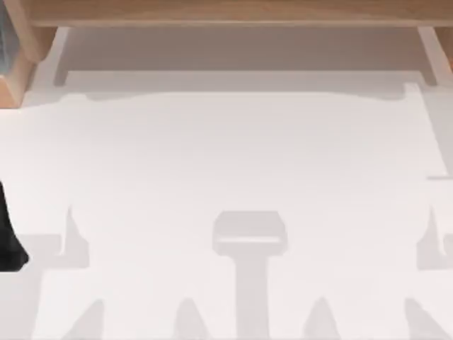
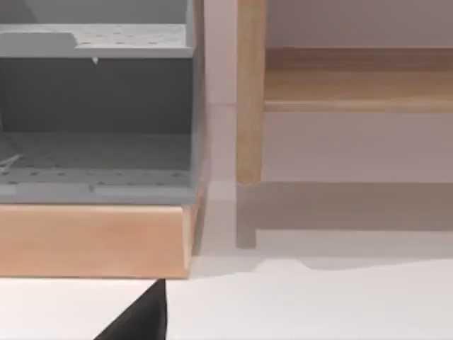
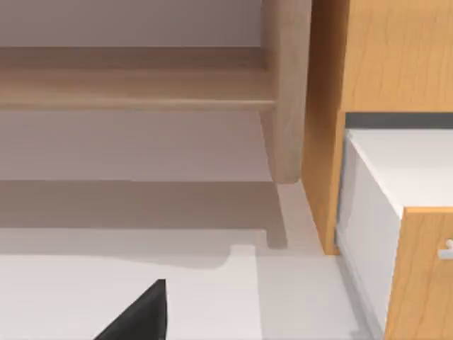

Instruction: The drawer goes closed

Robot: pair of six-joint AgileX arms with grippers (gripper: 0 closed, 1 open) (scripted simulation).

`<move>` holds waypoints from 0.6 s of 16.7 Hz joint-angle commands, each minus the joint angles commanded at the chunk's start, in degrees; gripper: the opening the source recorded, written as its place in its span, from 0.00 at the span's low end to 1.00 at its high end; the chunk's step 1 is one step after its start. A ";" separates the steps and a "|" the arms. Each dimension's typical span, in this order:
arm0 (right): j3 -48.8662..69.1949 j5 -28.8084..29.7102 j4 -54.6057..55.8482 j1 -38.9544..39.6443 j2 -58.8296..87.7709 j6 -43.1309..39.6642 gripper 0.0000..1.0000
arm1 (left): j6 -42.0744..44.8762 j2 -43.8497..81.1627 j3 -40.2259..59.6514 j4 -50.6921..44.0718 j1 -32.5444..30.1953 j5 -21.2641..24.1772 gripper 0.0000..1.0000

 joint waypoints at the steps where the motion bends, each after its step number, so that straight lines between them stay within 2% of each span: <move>1: 0.00 0.00 0.00 0.00 0.00 0.00 1.00 | 0.00 0.00 0.00 0.00 0.00 0.00 1.00; 5: 3.50 -2.46 2.23 -2.47 3.98 -0.03 1.00 | 0.00 0.00 0.00 0.00 0.00 0.00 1.00; 10: 15.05 -10.90 8.87 -11.39 21.60 0.06 1.00 | 0.00 0.00 0.00 0.00 0.00 0.00 1.00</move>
